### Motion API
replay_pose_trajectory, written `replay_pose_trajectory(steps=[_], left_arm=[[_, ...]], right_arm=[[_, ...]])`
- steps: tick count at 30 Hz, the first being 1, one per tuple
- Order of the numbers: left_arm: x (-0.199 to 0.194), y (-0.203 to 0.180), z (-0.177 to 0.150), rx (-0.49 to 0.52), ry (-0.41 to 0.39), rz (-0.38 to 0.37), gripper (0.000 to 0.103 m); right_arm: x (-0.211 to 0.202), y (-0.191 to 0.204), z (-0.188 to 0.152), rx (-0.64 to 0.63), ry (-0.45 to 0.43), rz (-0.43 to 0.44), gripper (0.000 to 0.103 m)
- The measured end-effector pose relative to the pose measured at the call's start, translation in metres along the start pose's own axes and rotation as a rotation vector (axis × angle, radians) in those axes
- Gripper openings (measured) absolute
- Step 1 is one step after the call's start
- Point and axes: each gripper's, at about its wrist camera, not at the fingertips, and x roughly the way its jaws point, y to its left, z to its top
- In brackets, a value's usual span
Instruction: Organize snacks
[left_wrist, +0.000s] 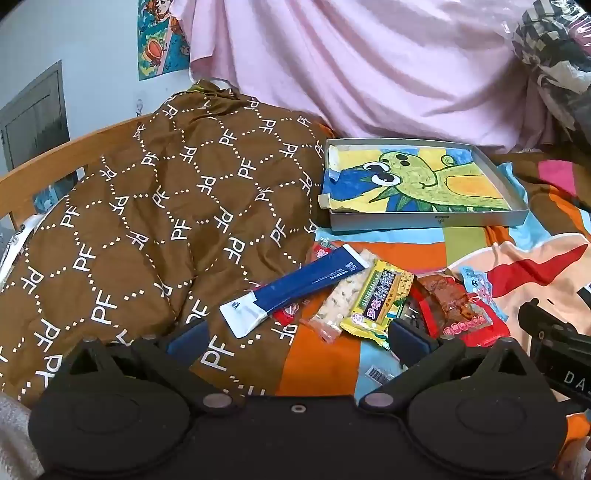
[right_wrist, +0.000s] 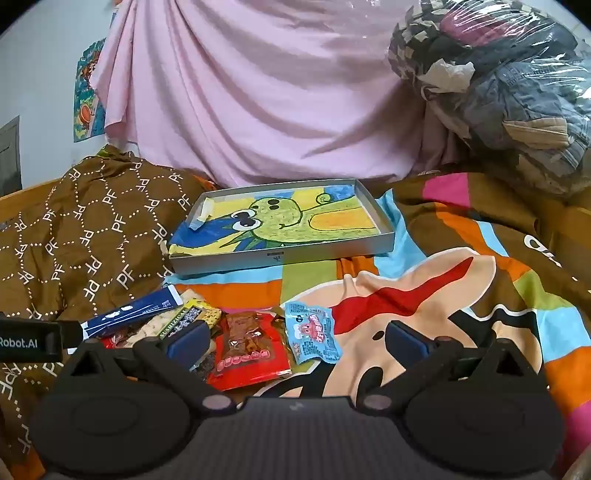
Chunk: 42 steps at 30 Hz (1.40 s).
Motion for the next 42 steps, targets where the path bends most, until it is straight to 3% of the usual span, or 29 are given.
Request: replay_pose_trajectory(steps=[42], left_arm=[[0.0009, -0.0011, -0.0016, 0.004, 0.0, -0.003, 0.102]], right_arm=[[0.0029, 0.002, -0.0025, -0.017, 0.02, -0.004, 0.103]])
